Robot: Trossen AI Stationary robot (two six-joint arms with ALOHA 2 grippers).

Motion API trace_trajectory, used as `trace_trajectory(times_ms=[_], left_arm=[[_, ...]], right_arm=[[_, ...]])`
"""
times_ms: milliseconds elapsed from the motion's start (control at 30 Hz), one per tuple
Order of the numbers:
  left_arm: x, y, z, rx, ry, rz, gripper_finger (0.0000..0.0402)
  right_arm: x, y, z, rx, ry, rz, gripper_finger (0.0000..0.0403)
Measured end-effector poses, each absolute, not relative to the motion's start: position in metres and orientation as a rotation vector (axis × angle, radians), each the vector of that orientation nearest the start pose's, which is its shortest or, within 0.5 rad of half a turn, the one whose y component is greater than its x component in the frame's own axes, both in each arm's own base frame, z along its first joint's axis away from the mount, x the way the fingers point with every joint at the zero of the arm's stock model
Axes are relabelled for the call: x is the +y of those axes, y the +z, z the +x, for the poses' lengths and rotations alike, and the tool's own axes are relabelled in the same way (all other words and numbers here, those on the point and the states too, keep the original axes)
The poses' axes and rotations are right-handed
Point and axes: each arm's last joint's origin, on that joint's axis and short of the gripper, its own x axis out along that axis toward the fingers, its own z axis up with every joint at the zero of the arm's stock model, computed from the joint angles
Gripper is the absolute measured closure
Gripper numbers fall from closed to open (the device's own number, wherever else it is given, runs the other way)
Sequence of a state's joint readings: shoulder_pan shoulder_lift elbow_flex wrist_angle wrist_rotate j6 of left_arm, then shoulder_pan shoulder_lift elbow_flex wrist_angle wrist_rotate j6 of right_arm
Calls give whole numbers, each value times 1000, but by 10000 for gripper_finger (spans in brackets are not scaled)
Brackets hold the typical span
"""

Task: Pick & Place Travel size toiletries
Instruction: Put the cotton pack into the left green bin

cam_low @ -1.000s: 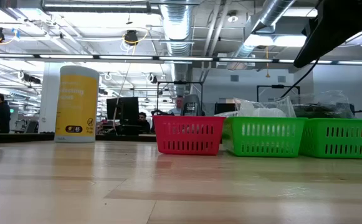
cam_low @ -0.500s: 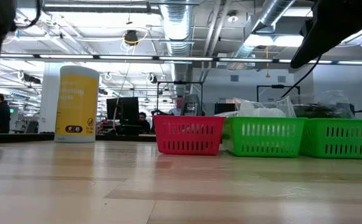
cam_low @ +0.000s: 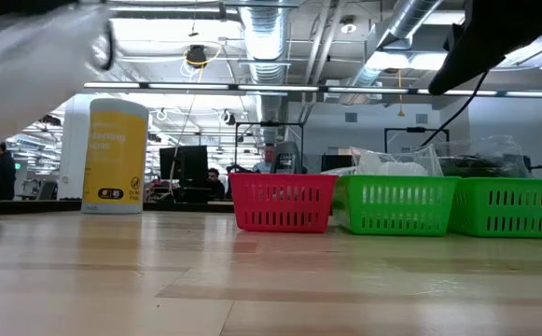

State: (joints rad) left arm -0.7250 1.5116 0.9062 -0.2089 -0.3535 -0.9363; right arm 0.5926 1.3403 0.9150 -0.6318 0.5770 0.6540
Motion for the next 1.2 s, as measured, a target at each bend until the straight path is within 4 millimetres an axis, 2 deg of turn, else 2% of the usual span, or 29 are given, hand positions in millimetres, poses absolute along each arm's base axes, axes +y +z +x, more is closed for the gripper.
trace_trajectory(times_ms=[200,467,700,1200], left_arm=[[-185,228,254,667,54,-373,401],[-165,237,273,563,128,-315,401],[-151,251,290,400,152,-249,401],[-118,262,310,278,265,-171,401]], right_arm=[[130,236,221,795,-250,46,301],[134,241,227,735,-202,37,301],[137,250,237,625,-142,26,301],[121,263,258,482,-182,97,301]])
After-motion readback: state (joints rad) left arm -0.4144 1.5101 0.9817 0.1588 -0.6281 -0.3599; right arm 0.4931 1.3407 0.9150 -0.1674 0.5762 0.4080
